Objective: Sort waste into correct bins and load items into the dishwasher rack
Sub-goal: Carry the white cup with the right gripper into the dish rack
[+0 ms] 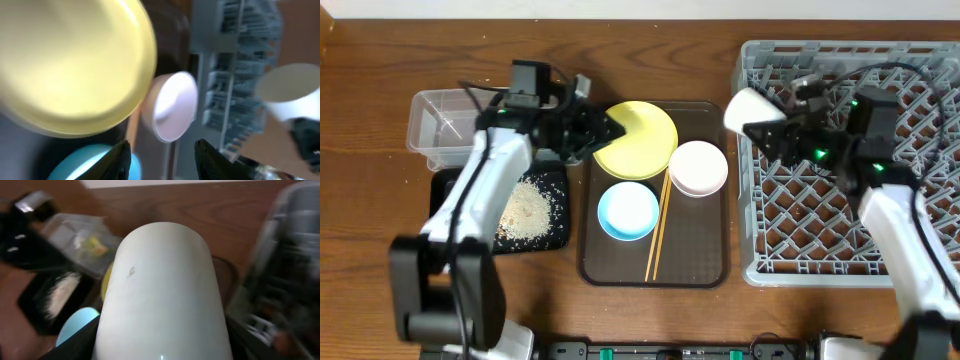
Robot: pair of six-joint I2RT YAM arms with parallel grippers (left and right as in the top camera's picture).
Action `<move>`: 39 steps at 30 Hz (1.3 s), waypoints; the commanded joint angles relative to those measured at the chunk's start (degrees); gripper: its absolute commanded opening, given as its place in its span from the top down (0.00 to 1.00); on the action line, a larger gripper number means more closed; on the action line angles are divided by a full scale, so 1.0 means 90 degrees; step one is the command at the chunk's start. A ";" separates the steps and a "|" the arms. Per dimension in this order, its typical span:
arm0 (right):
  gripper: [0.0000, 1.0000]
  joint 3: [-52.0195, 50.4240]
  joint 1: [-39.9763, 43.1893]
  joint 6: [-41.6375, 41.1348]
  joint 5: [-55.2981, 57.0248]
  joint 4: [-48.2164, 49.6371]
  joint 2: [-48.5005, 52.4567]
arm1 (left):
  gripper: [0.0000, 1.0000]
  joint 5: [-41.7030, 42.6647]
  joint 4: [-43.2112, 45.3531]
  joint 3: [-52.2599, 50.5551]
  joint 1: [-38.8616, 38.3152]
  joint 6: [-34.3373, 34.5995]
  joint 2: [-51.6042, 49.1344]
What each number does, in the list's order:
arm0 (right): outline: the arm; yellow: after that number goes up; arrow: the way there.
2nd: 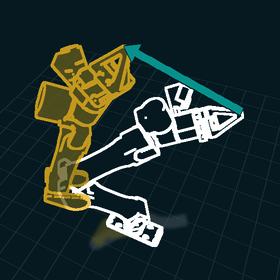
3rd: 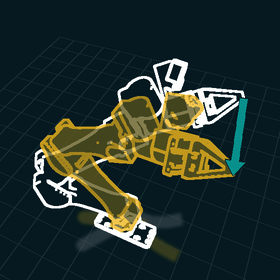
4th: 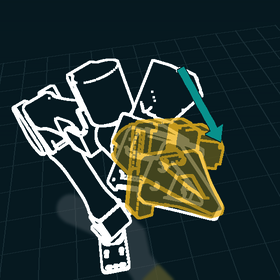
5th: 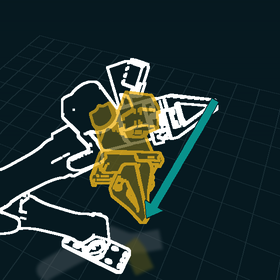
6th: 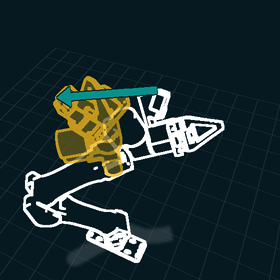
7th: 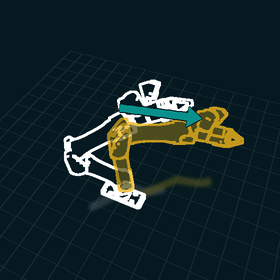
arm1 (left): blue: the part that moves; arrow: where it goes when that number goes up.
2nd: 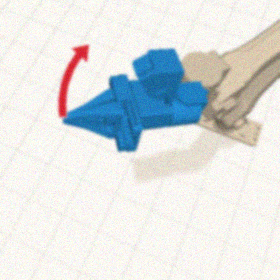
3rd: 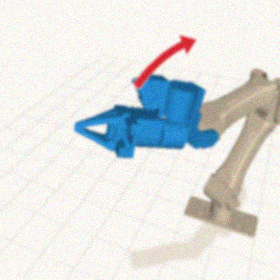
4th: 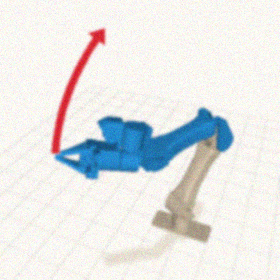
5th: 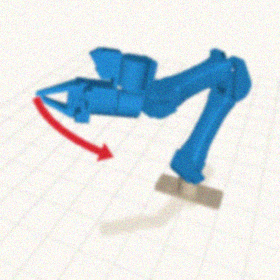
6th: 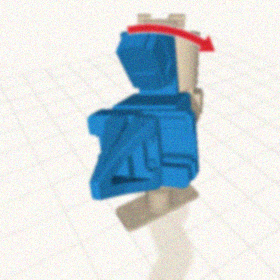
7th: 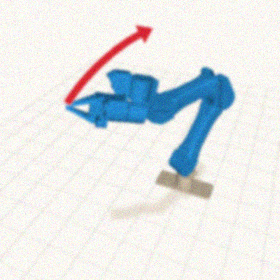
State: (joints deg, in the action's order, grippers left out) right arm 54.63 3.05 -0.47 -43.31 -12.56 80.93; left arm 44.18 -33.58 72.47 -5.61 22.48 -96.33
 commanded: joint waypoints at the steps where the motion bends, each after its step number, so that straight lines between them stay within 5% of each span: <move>1: 0.99 0.0056 0.0124 -0.0044 0.1338 -0.0413 -0.0784 | 0.56 -0.1219 -0.0469 0.0083 0.0019 -0.0811 0.0617; 8: 0.99 0.0063 0.0376 -0.0068 0.3407 -0.2188 -0.1846 | 0.56 -0.2642 -0.1304 0.0083 0.0019 -0.0879 0.1547; 20: 0.99 0.1297 0.1379 -0.0447 0.4872 -0.5000 -0.1387 | 0.55 -0.2710 -0.1411 0.0080 0.0019 -0.0877 0.1768; 39: 0.99 0.1496 0.2089 -0.0442 0.5003 -0.6186 0.0882 | 0.55 -0.2710 -0.1411 0.0063 0.0019 -0.0874 0.1766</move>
State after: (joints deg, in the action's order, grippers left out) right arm 67.33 21.47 -3.88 1.28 -68.34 87.00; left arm 20.58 -46.11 72.47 -5.45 15.16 -80.29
